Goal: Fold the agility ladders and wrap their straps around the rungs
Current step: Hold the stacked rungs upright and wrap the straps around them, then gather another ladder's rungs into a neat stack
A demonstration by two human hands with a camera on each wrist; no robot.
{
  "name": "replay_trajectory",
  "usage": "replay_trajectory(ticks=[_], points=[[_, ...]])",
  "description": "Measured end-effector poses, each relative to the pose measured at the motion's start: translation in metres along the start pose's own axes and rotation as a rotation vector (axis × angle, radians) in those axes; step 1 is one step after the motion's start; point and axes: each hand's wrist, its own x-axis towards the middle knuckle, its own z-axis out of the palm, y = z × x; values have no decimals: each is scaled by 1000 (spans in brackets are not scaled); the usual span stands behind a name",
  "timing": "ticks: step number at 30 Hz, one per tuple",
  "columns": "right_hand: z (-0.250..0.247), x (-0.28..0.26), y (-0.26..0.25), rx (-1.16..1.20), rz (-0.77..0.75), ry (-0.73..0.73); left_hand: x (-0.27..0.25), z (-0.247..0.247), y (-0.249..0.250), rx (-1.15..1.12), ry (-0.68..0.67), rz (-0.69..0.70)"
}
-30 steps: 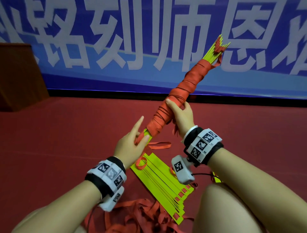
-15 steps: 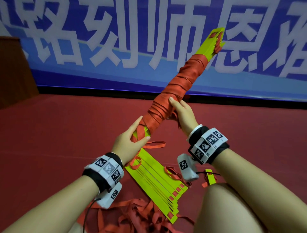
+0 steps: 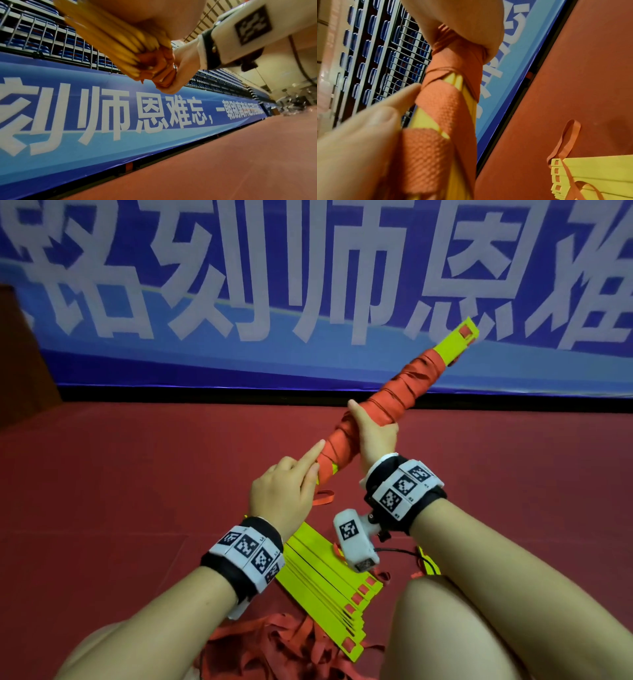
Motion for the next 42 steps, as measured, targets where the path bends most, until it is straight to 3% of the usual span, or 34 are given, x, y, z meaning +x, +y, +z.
replay_trajectory(ticks=[3,7,10,14,18,22,27,30,35,42], points=[[-10,17,-2,-1,-43,50,6,7,12,-201,-78,-13],[-34,46,-2,-119,-115,3,15,34,21,-642,-330,-271],[-75,67,-1,-217,-188,-83,27,70,31,-777,-446,-405],[-143,99,19,-406,-177,-130,34,131,60,-727,-546,-390],[-219,114,70,-548,-82,-40,23,198,89,-723,-622,-403],[-292,105,141,-565,55,68,-25,261,102,-677,-762,-492],[-376,76,217,-616,267,207,-101,303,99,-510,-1003,-360],[-420,63,245,-720,346,230,-134,317,88,-473,-1089,-401],[-462,54,268,-910,453,117,-161,332,70,-417,-1137,-516],[-469,67,279,-1183,542,-222,-174,330,60,-322,-1216,-475]])
